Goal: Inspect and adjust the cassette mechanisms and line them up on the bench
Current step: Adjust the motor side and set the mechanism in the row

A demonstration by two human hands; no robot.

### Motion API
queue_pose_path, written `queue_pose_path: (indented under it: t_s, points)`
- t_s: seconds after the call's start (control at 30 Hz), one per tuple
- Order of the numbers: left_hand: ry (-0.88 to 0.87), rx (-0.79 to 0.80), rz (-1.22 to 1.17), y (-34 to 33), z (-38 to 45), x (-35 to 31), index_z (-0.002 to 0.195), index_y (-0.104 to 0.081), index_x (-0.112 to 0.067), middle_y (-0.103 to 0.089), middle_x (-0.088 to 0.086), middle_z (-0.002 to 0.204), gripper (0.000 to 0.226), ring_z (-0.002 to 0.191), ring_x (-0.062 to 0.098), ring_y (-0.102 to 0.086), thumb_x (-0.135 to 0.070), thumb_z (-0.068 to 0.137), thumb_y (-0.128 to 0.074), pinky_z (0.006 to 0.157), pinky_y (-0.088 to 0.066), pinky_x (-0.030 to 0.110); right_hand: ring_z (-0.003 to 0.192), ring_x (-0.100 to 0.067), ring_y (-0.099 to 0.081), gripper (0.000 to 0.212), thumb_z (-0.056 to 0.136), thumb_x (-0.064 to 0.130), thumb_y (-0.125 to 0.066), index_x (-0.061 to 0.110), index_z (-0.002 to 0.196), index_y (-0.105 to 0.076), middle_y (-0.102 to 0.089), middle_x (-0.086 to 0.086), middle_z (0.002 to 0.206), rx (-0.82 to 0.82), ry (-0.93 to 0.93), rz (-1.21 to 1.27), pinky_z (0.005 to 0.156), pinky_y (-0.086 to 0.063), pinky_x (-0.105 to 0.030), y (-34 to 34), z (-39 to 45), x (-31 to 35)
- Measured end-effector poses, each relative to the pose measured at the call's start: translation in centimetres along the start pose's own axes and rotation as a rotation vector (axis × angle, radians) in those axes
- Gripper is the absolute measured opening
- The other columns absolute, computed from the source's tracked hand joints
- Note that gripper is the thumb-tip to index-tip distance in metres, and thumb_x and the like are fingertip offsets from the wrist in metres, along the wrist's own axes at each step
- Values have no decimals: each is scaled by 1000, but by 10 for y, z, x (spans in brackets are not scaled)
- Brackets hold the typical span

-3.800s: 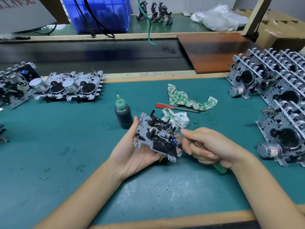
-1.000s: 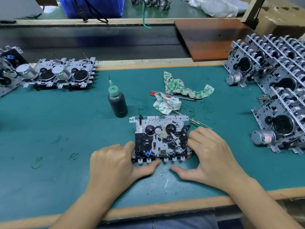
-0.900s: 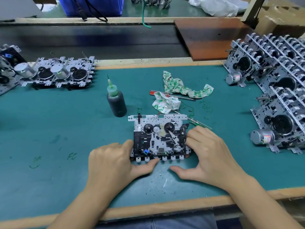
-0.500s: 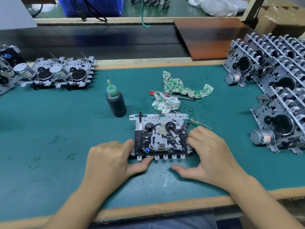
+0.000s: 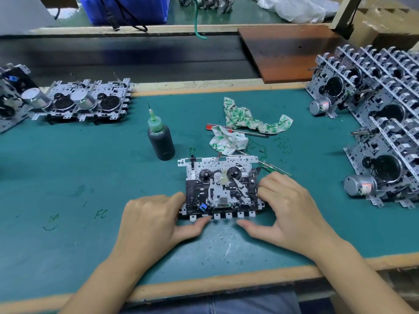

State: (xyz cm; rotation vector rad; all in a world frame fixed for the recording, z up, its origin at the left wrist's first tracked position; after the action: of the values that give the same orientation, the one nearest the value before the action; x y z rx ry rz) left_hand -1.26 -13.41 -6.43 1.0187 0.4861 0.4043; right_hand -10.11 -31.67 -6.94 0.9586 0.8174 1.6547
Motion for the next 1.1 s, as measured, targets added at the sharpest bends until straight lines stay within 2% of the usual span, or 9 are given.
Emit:
queue_pose_path:
  t_s: [0.1, 0.2, 0.3, 0.43, 0.57, 0.7, 0.87, 0.97, 1.1]
  points:
    - [2, -7, 10, 0, -1, 1, 50, -41, -14, -37, 0, 36, 55, 30, 20, -39, -60, 78, -50, 33, -28, 25, 64, -16, -36, 52, 72, 61, -63, 18, 63, -35, -38, 4, 65, 13, 14, 41, 57, -34, -28, 2, 1, 1]
    - [-39, 26, -56, 1, 3, 2, 55, -34, -19, -38, -2, 37, 59, 31, 23, -41, -72, 81, -41, 33, -31, 24, 62, -18, -40, 50, 76, 56, -61, 14, 58, -42, -43, 2, 62, 1, 10, 37, 54, -39, -30, 2, -1, 0]
    - [7, 47, -54, 1, 4, -2, 61, -26, -23, -39, -3, 36, 63, 32, 22, -44, -83, 63, -45, 35, -30, 25, 60, -21, -45, 48, 78, 54, -57, 13, 57, -46, -46, 1, 61, -22, -21, -21, 55, -41, -32, 2, -2, 1]
    - [138, -8, 10, -2, 5, -7, 46, -36, -17, -35, 1, 32, 63, 27, 22, -41, -77, 62, -48, 37, -25, 21, 60, -20, -42, 47, 77, 53, -58, 12, 58, -47, -45, 0, 61, -28, -23, -29, 55, -39, -31, 2, -2, 1]
    - [186, -54, 4, -3, 3, -8, 47, -33, -19, -35, 0, 31, 59, 27, 23, -42, -74, 63, -50, 37, -27, 20, 61, -18, -39, 52, 74, 58, -62, 12, 59, -45, -43, 1, 63, -16, 4, 14, 54, -38, -30, 4, -2, -1]
    - [138, 23, -9, -5, 6, -5, 48, -40, -15, -39, 0, 32, 67, 29, 24, -46, -81, 58, -47, 35, -31, 24, 60, -21, -45, 50, 79, 56, -55, 11, 58, -49, -48, 0, 62, -44, -36, -78, 58, -38, -31, 1, -2, 0]
    - [57, 60, -67, -4, 5, -8, 59, -26, -21, -36, -2, 35, 70, 30, 21, -41, -85, 54, -52, 35, -29, 24, 62, -21, -45, 53, 77, 62, -54, 12, 60, -48, -47, 0, 63, -28, -33, -99, 72, -35, -30, 2, -2, -4]
    - [1, 56, -64, -5, 1, -12, 51, -32, -16, -34, -1, 34, 70, 29, 20, -38, -82, 57, -54, 34, -27, 23, 60, -20, -45, 58, 73, 67, -57, 12, 58, -49, -46, 1, 61, -86, -64, -129, 76, -38, -30, 3, -3, -4]
    - [100, 32, -7, -4, 1, -14, 51, -41, -17, -35, 0, 33, 63, 27, 21, -40, -78, 61, -50, 37, -24, 20, 58, -20, -44, 56, 76, 64, -56, 11, 57, -50, -47, 1, 60, -124, -66, -117, 76, -40, -32, 5, -1, -4]
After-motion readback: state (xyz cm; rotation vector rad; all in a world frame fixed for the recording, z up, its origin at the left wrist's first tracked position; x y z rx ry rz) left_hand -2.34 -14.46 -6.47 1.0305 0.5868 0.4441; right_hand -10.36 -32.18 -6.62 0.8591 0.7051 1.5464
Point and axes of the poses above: each hand's wrist, its own z-axis towards the middle knuckle, its own y-axis out of the back of the hand, x = y × z, the point moved 5 cm from there along z, towards the middle knuckle
